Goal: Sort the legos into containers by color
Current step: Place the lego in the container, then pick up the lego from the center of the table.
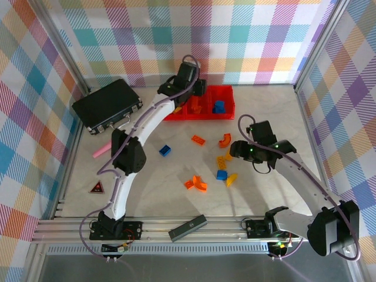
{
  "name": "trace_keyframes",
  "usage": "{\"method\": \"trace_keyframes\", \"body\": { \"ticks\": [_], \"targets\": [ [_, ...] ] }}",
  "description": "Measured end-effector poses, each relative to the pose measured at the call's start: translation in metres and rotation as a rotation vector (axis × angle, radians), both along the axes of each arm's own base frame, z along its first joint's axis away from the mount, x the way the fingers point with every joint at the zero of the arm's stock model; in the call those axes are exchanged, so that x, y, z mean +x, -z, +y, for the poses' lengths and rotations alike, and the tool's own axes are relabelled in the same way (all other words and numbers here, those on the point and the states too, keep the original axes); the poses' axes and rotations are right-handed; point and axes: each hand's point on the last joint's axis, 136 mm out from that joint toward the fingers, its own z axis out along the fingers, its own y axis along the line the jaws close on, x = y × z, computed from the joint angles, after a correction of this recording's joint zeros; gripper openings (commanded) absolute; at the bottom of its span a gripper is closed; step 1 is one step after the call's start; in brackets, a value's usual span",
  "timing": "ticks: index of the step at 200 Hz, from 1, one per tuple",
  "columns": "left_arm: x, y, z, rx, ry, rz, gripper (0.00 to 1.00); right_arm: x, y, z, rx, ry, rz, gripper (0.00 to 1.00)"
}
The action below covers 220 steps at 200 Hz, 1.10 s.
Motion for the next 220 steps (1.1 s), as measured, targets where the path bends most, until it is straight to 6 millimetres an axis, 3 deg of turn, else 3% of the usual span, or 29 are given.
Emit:
{"method": "trace_keyframes", "body": {
  "ticks": [28, 54, 102, 142, 189, 220],
  "targets": [
    [-0.032, -0.045, 0.019, -0.033, 0.0, -0.044, 0.58, -0.002, 0.011, 0.006, -0.02, -0.017, 0.038, 0.64],
    [-0.066, -0.053, 0.039, -0.045, -0.004, -0.025, 0.59, 0.0, 0.018, 0.02, -0.047, -0.052, 0.07, 0.64],
    [-0.128, -0.031, 0.075, -0.056, -0.021, 0.063, 0.59, 0.009, 0.03, 0.045, -0.096, -0.097, 0.112, 0.64],
    [-0.171, 0.005, 0.102, -0.049, -0.052, 0.157, 0.59, 0.015, 0.057, 0.052, -0.162, -0.113, 0.18, 0.64],
    [-0.197, 0.051, 0.12, -0.013, -0.095, 0.262, 0.59, 0.017, 0.088, 0.06, -0.219, -0.132, 0.259, 0.63],
    [-0.203, 0.061, 0.124, -0.001, -0.106, 0.293, 0.59, 0.016, 0.095, 0.064, -0.231, -0.144, 0.277, 0.63]
  ]
}}
